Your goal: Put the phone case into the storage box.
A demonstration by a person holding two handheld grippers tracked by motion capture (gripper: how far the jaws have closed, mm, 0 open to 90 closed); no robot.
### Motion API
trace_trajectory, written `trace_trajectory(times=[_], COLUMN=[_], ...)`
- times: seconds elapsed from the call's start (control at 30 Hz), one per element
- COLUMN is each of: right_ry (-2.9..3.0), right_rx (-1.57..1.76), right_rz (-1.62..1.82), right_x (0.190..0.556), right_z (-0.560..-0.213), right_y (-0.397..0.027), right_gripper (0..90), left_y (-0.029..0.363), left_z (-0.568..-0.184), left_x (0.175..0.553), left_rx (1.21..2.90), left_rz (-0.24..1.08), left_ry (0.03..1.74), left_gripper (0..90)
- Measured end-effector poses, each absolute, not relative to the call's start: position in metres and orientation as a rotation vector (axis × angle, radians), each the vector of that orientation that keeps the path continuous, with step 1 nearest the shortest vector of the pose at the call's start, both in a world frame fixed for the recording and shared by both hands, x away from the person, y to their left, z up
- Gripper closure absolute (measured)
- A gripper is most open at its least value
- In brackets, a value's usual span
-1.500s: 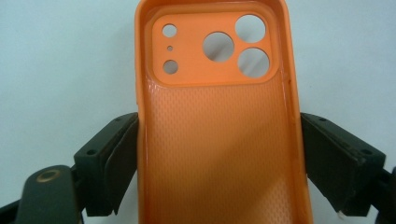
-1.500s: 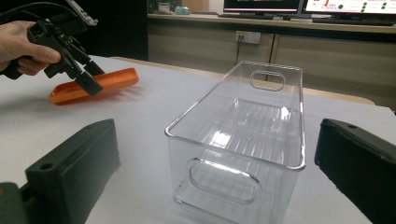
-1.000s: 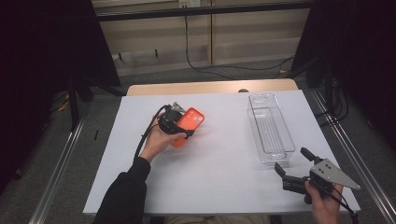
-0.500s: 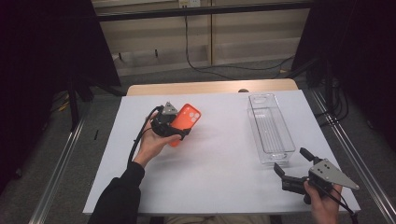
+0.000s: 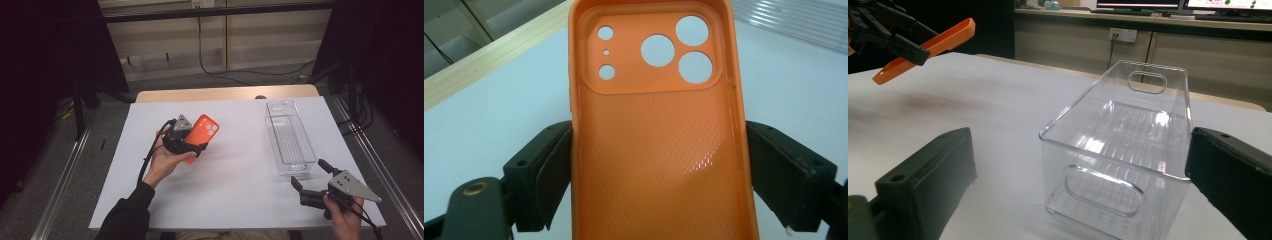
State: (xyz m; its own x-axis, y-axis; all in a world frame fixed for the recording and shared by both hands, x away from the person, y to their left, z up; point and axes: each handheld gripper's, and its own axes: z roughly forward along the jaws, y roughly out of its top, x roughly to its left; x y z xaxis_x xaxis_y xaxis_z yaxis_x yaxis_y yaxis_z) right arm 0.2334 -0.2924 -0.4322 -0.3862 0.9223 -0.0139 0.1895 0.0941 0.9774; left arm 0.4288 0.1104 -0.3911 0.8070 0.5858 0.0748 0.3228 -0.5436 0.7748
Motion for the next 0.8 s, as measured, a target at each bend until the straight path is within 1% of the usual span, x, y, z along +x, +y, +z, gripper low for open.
trace_trajectory(times=[0.17,0.37,0.5,0.57,0.8], right_ry=[1.683,1.711,1.724,1.730,1.771], right_rx=[1.102,1.084,1.073,1.068,1.042], right_rz=[1.351,1.374,1.384,1.398,1.408], right_x=[0.234,0.236,0.237,0.238,0.248], right_z=[-0.432,-0.433,-0.432,-0.431,-0.430], right_y=[-0.292,-0.287,-0.283,-0.280,-0.270], right_gripper=[0.0,0.0,0.0,0.0,0.0], left_y=[0.111,0.116,0.118,0.119,0.121], left_z=[-0.387,-0.384,-0.381,-0.379,-0.384], left_x=[0.421,0.415,0.408,0.404,0.393], left_rx=[2.162,2.122,2.111,2.111,2.104], left_rz=[0.425,0.420,0.434,0.409,0.410], left_ry=[0.653,0.700,0.691,0.684,0.682], left_gripper=[16.1,16.1,16.1,16.1,16.1])
